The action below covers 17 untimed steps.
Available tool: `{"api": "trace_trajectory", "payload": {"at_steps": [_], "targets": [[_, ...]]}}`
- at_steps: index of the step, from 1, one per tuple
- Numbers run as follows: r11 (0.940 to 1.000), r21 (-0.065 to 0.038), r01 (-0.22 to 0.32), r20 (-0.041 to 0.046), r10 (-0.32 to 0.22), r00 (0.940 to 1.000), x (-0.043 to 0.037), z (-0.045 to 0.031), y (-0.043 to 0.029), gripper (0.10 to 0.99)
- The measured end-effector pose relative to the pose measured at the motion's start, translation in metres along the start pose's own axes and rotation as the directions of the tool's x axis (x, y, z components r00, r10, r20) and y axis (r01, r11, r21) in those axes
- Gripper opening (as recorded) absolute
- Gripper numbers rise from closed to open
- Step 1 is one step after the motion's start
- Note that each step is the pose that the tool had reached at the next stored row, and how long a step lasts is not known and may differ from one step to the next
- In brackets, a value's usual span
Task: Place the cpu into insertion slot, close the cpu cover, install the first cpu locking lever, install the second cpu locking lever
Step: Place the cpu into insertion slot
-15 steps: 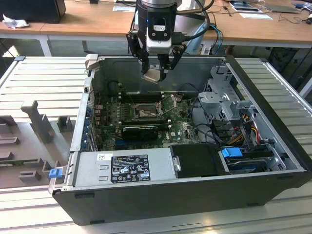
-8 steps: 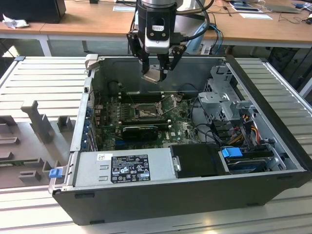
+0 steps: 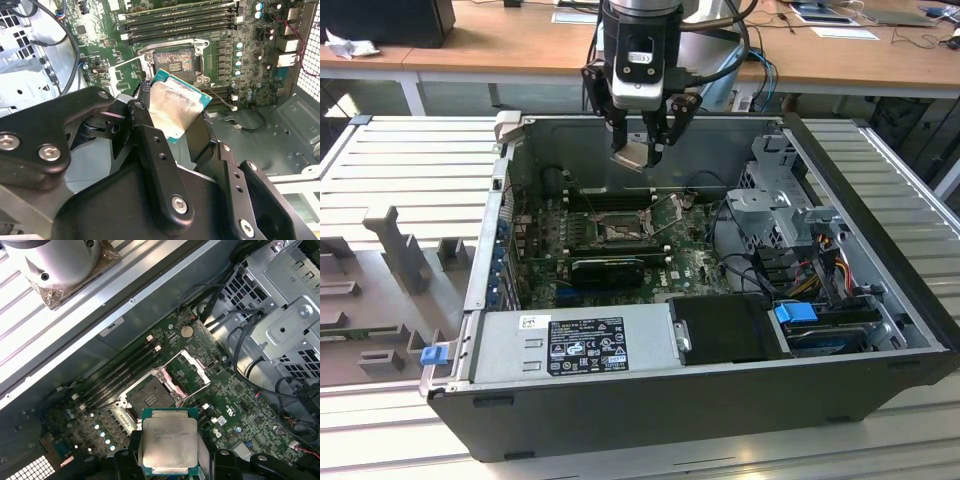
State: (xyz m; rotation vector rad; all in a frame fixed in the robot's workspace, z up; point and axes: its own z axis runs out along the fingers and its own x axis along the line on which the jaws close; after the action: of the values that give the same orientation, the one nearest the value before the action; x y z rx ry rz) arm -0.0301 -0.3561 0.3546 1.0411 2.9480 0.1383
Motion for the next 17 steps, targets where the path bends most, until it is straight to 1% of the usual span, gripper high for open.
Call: {"api": "trace_trajectory", "payload": {"at_steps": [7,17], "targets": [[0.9992,-0.001,-0.039,0.0034,0.039,0.9992,0.0,0.0001,0.0,0.529],[0.9948,-0.002,-0.102,0.0088,0.102,0.9948,0.0,0.0003,0.0,0.529]]}}
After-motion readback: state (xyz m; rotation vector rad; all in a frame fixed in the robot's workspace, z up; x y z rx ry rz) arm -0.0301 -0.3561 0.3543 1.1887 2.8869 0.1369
